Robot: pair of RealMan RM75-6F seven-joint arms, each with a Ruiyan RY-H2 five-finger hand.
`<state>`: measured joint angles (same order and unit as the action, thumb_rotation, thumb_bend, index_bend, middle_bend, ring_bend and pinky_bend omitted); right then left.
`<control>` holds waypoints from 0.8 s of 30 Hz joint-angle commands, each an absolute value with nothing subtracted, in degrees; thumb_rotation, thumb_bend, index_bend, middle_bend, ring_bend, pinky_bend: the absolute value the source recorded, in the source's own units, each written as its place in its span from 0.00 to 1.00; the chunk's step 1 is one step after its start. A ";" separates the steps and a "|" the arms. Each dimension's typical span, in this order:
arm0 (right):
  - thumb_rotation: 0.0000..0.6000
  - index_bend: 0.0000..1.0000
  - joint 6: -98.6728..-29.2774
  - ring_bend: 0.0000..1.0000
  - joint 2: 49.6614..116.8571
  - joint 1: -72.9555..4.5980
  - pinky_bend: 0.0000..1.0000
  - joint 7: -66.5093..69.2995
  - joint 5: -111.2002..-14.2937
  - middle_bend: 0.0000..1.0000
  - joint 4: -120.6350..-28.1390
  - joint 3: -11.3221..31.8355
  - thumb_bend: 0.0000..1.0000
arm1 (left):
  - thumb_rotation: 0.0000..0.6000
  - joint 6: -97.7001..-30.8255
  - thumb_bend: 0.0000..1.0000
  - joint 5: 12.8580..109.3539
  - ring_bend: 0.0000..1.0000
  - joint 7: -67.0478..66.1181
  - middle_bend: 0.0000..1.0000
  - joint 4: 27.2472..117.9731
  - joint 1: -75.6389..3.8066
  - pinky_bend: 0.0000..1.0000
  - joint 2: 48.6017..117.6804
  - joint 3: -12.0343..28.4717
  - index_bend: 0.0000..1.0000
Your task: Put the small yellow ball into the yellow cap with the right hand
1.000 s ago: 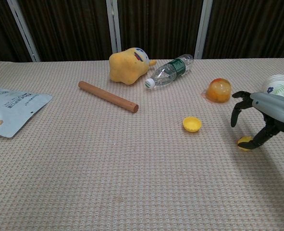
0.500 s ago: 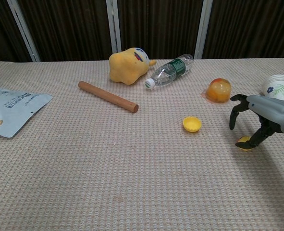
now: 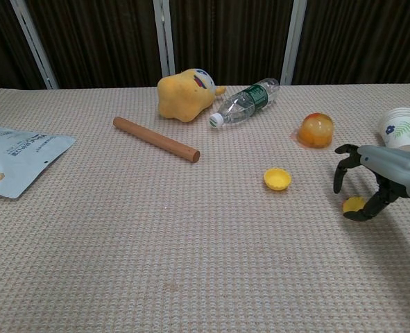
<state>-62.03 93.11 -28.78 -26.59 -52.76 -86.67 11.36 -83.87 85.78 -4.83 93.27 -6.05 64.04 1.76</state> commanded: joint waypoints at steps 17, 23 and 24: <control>1.00 0.47 -61.18 0.00 92.77 -29.40 0.00 -26.79 -50.58 0.00 -85.04 10.89 0.20 | 1.00 -83.47 0.00 85.62 0.00 -4.61 0.00 93.48 -6.11 0.09 63.88 1.66 0.00; 1.00 0.50 -61.09 0.00 92.43 -29.59 0.00 -26.47 -51.27 0.00 -84.91 10.53 0.20 | 1.00 -83.42 0.00 85.72 0.00 -4.98 0.00 93.69 -6.19 0.09 63.77 1.66 0.00; 1.00 0.51 -61.09 0.00 92.43 -29.58 0.00 -26.37 -51.37 0.00 -84.83 10.45 0.20 | 1.00 -83.47 0.00 85.75 0.00 -5.06 0.00 93.72 -6.18 0.09 63.77 1.66 0.00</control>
